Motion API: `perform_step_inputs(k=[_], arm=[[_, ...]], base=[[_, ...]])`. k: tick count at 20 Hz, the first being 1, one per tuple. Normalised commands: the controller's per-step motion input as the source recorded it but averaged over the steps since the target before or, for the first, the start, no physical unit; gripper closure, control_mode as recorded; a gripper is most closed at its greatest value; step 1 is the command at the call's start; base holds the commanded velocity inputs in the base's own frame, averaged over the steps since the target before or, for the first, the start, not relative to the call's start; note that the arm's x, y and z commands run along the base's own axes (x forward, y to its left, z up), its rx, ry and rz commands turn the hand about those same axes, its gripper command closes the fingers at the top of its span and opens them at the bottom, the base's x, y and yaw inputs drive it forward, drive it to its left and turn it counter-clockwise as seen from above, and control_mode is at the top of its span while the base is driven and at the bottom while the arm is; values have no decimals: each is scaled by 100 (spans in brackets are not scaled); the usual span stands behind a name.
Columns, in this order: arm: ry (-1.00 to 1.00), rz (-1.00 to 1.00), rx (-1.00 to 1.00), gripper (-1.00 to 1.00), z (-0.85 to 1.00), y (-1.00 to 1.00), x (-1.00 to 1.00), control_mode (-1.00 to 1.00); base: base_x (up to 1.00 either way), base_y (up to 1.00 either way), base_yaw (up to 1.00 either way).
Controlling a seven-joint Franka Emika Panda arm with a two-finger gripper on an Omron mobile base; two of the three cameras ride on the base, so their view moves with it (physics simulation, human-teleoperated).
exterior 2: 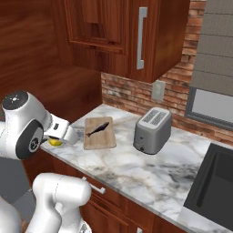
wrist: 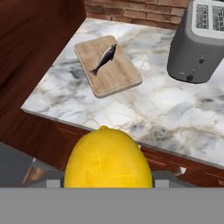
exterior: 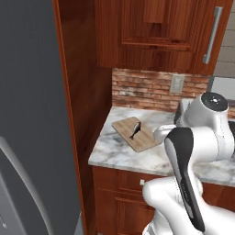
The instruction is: Retrieve a lemon from the fridge and place it on the cutting board with the fish.
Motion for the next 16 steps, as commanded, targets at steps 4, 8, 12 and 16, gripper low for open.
perform_step_inputs(k=[4,8,12,16], arm=[[0,0,-1,100,0,23,36,-100],[7,0,-1,100,0,3,55,-100],[16,0,0,100,0,-15,46,-100],[4,3,-1,100,-16,-23,64,-100]], base=[[0,0,0],[0,0,0],[0,0,0],[0,0,0]])
